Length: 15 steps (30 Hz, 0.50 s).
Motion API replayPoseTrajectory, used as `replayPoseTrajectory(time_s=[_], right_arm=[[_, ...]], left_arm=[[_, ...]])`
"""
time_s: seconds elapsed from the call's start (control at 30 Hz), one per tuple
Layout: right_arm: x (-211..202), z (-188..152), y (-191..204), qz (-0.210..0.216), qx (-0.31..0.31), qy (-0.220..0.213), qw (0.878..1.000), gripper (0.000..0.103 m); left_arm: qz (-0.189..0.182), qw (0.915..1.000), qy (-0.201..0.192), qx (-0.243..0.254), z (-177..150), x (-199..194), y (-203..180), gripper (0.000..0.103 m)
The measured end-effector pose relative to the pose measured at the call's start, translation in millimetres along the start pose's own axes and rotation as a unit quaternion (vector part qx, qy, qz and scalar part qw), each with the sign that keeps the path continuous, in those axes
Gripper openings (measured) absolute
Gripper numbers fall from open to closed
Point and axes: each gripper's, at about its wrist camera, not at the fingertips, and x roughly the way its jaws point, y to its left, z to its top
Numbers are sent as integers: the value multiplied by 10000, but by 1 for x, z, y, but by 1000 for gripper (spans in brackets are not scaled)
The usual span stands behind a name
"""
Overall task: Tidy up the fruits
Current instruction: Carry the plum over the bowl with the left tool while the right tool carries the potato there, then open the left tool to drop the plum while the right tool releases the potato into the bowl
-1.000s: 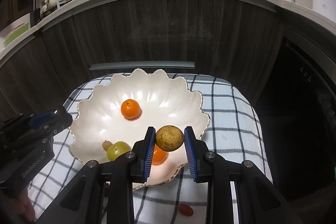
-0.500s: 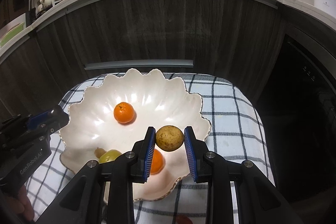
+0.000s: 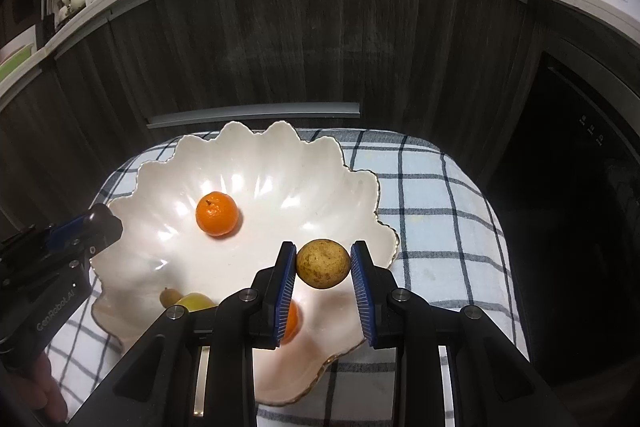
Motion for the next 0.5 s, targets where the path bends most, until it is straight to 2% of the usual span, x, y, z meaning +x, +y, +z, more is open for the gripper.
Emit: replayPoseTrajectory(time_s=[0.5], right_arm=[[22,2,-3,-155,52,205,9997,30]], left_arm=[[23,9999,74,-88,3,21,0,27]])
